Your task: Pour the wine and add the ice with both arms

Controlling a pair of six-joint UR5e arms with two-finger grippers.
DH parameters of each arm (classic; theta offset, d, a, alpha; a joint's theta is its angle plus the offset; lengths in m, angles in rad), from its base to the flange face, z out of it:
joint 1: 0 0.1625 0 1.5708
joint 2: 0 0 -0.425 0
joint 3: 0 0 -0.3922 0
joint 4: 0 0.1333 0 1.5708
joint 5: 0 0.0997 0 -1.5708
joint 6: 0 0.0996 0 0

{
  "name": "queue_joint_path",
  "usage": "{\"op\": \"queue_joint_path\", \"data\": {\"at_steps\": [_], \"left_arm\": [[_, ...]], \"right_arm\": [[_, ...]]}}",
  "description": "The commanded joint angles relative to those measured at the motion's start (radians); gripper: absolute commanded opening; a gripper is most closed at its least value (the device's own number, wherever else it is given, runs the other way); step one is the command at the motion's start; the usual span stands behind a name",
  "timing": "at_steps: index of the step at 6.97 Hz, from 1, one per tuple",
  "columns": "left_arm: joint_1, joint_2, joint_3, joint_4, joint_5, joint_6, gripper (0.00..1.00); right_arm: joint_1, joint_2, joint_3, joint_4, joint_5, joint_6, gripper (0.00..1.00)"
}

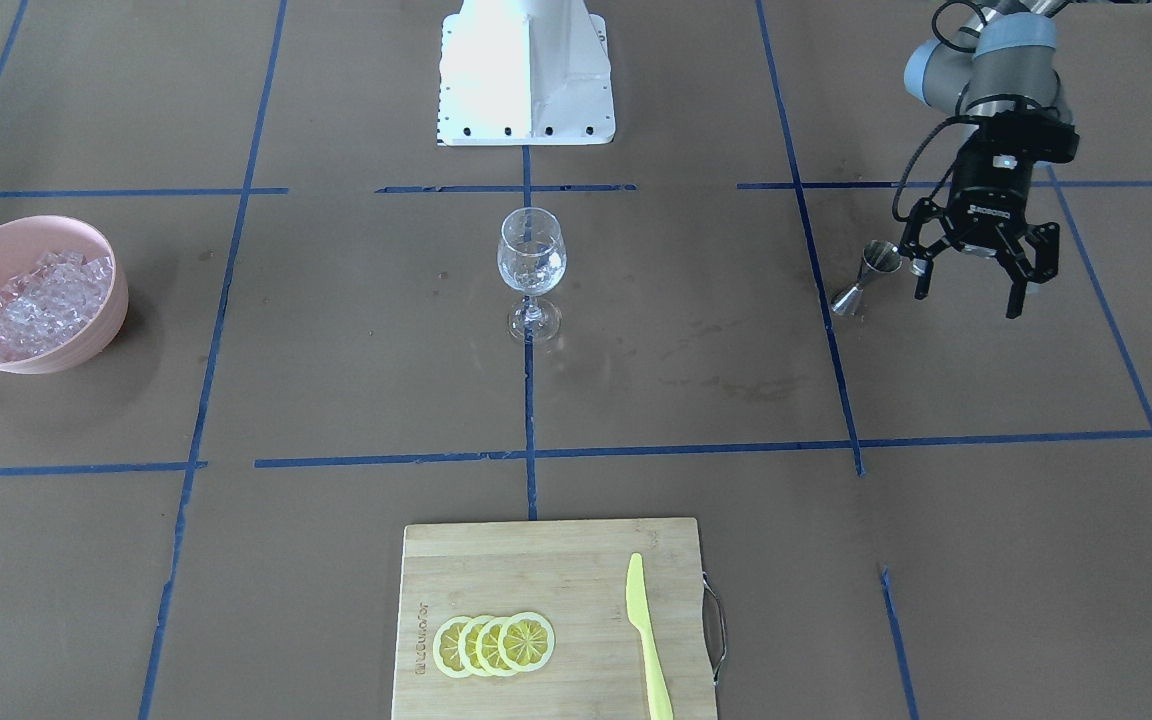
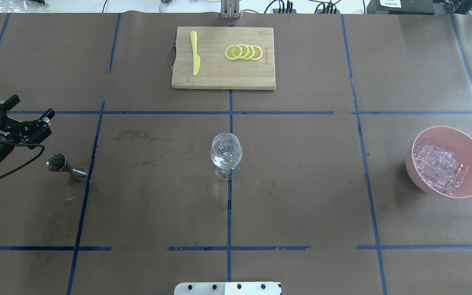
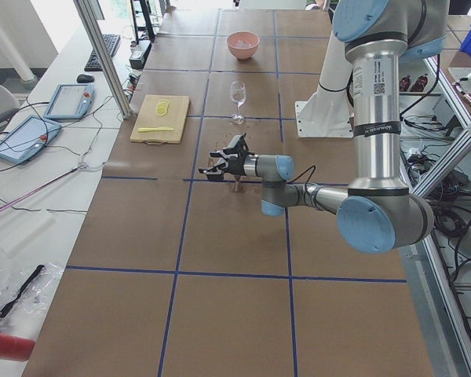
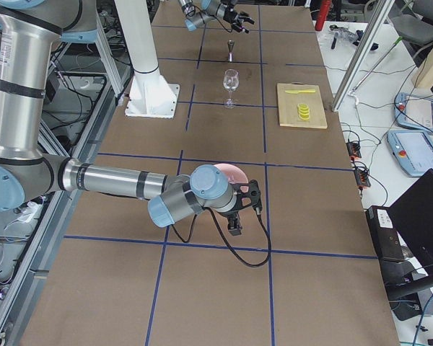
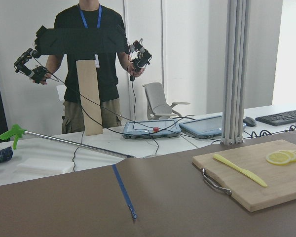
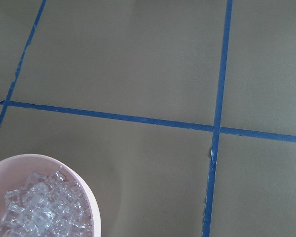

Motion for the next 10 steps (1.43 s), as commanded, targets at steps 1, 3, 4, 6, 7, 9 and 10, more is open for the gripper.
{"op": "queue_joint_path", "data": {"at_steps": [1,3,4,6,7,9,10], "left_arm": [[-0.324,-0.04,-0.044,0.313,-0.404,0.14,1.0],[-0.614,-0.048,-0.051,0.493,-0.745,0.32,1.0],[-0.766,-0.051,-0.046,0.655,-0.984,0.442,1.0],[-0.905,-0.017,-0.037,0.888,-1.179,0.491,1.0],[-0.936,0.001,-0.034,1.037,-1.173,0.491,1.0],[-0.965,-0.023,-0.057,1.369,-1.182,0.496,1.0],[-0.974,-0.006,-0.061,1.4,-1.183,0.496,1.0]], "right_arm": [[0.0,-0.002,-0.001,0.0,0.0,0.0,1.0],[0.0,-0.004,0.001,0.0,0.0,0.002,1.0],[0.0,-0.007,0.002,0.0,0.002,0.0,1.0],[0.0,-0.007,0.001,0.0,0.005,0.0,1.0],[0.0,-0.008,0.001,0.001,0.006,-0.002,1.0],[0.0,-0.013,0.004,0.003,0.008,-0.005,1.0],[0.0,-0.011,0.005,0.003,0.008,-0.003,1.0]]}}
